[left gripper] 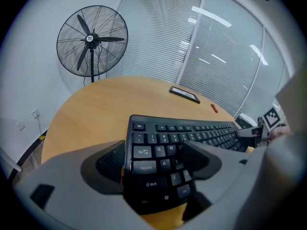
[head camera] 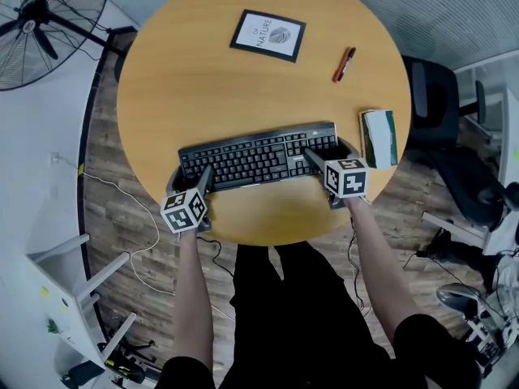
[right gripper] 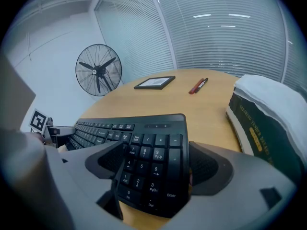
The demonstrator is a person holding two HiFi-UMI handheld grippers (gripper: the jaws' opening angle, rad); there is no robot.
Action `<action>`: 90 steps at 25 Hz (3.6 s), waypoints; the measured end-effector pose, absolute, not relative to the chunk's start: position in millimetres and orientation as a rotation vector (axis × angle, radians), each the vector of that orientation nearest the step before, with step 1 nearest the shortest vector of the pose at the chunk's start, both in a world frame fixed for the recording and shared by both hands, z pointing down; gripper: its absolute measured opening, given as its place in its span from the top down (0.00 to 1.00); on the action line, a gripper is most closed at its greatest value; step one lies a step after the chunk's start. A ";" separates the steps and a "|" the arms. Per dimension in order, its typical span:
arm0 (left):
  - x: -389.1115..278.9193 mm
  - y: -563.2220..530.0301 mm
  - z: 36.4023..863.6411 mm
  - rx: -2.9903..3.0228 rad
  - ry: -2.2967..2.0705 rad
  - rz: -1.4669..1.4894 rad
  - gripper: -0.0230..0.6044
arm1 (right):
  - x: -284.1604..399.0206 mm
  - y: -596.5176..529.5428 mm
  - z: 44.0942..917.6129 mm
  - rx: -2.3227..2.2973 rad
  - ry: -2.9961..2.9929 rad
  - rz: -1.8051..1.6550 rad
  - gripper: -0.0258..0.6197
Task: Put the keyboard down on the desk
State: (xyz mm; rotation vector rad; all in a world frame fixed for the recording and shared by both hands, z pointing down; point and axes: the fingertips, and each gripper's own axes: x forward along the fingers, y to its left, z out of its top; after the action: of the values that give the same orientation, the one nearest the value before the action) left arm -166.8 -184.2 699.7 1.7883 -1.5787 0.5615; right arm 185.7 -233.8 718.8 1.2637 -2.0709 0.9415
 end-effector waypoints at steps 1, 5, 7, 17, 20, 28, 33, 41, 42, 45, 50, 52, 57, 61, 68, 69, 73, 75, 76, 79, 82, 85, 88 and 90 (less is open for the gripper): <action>-167.3 -184.3 699.5 1.790 -1.578 0.563 0.40 | 185.2 -233.9 718.7 1.263 -2.073 0.941 0.30; -167.5 -183.9 700.7 1.782 -1.570 0.556 0.40 | 186.0 -233.9 719.4 1.257 -2.077 0.946 0.30; -167.6 -182.0 701.1 1.764 -1.563 0.549 0.40 | 187.3 -232.3 719.9 1.257 -2.069 0.948 0.30; -164.1 -175.9 684.4 1.738 -1.573 0.597 0.40 | 189.7 -231.1 711.8 1.230 -2.059 0.912 0.30; -160.3 -173.4 674.3 1.761 -1.571 0.604 0.40 | 190.6 -229.5 705.0 1.262 -2.055 0.891 0.31; -146.1 -166.8 647.9 1.836 -1.552 0.535 0.40 | 188.8 -206.2 678.2 1.340 -2.069 0.819 0.35; -127.7 -149.9 631.5 1.927 -1.475 0.524 0.40 | 177.8 -184.0 657.8 1.386 -2.092 0.802 0.40; -127.0 -110.7 587.3 2.049 -1.417 0.560 0.42 | 140.0 -133.2 601.8 1.490 -2.158 0.754 0.46; -127.7 -105.0 579.0 2.074 -1.415 0.556 0.43 | 134.3 -124.9 593.5 1.504 -2.169 0.749 0.49; -128.0 -92.9 552.2 2.178 -1.422 0.559 0.48 | 116.7 -103.8 567.6 1.538 -2.207 0.721 0.54; -121.9 -77.7 503.1 2.377 -1.439 0.547 0.54 | 86.7 -74.1 525.0 1.598 -2.278 0.664 0.60; -118.6 -71.4 485.5 2.442 -1.430 0.527 0.57 | 74.7 -62.9 507.4 1.615 -2.308 0.631 0.61; -112.1 -54.3 451.2 2.554 -1.343 0.406 0.67 | 45.6 -37.2 468.7 1.628 -2.384 0.584 0.64; -115.5 -42.4 431.9 2.579 -1.328 0.332 0.76 | 31.9 -18.5 441.2 1.660 -2.423 0.543 0.68; -108.1 -33.5 410.7 2.614 -1.256 0.247 0.88 | 25.2 -1.3 409.3 1.692 -2.459 0.463 0.75; -108.7 -31.8 409.4 2.610 -1.248 0.240 0.90 | 24.0 0.2 406.4 1.696 -2.463 0.458 0.76; -103.1 -31.6 401.3 2.608 -1.247 0.210 0.91 | 21.4 3.0 394.9 1.688 -2.493 0.427 0.83; -96.7 -29.9 394.2 2.618 -1.243 0.192 0.92 | 23.1 4.7 389.3 1.689 -2.513 0.429 0.86; -94.1 -28.8 390.2 2.627 -1.239 0.185 0.92 | 23.7 5.0 386.9 1.690 -2.523 0.431 0.89; -90.6 -27.5 380.4 2.651 -1.230 0.176 0.92 | 21.8 3.4 380.3 1.680 -2.552 0.423 0.92; -90.0 -27.6 376.4 2.660 -1.229 0.182 0.92 | 15.1 2.8 376.1 1.630 -2.595 0.419 0.95; -89.8 -27.4 375.8 2.661 -1.232 0.196 0.92 | 9.4 3.3 376.0 1.579 -2.607 0.407 0.95; -90.4 -25.1 375.1 2.665 -1.226 0.208 0.92 | 8.0 5.0 375.7 1.581 -2.611 0.429 0.95; -90.9 -24.2 375.5 2.665 -1.224 0.214 0.92 | 9.2 5.4 376.2 1.595 -2.610 0.443 0.95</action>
State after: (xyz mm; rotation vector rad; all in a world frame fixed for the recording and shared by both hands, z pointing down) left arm -90.9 -24.2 375.5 2.6650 -1.2237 0.2140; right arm 9.2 5.4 376.2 1.5948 -2.6099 0.4428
